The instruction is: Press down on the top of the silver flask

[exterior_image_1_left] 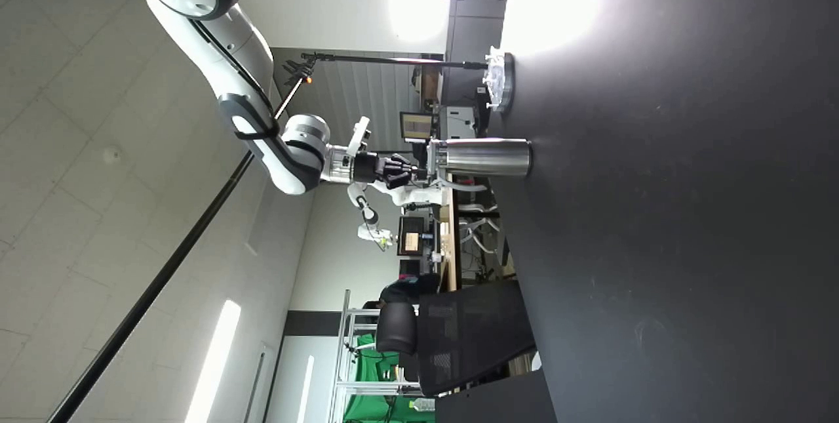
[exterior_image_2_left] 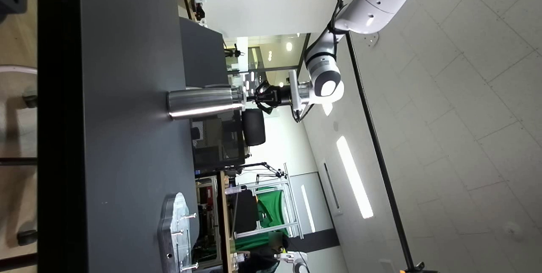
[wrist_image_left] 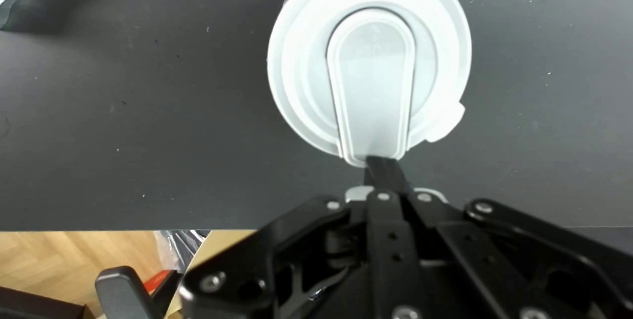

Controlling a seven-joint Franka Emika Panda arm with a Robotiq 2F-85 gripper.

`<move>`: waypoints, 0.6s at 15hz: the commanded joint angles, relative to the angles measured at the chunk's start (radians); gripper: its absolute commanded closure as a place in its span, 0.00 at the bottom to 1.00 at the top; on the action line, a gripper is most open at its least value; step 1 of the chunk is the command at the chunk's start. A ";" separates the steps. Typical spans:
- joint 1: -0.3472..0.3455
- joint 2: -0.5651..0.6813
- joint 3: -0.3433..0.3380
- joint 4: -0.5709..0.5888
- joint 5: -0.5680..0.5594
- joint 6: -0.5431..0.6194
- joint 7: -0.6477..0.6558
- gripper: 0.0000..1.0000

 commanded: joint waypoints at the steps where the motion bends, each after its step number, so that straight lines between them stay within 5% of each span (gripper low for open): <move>1: -0.012 0.055 0.005 0.033 0.022 -0.019 0.015 1.00; 9: -0.012 0.011 0.001 0.048 0.048 -0.017 0.033 1.00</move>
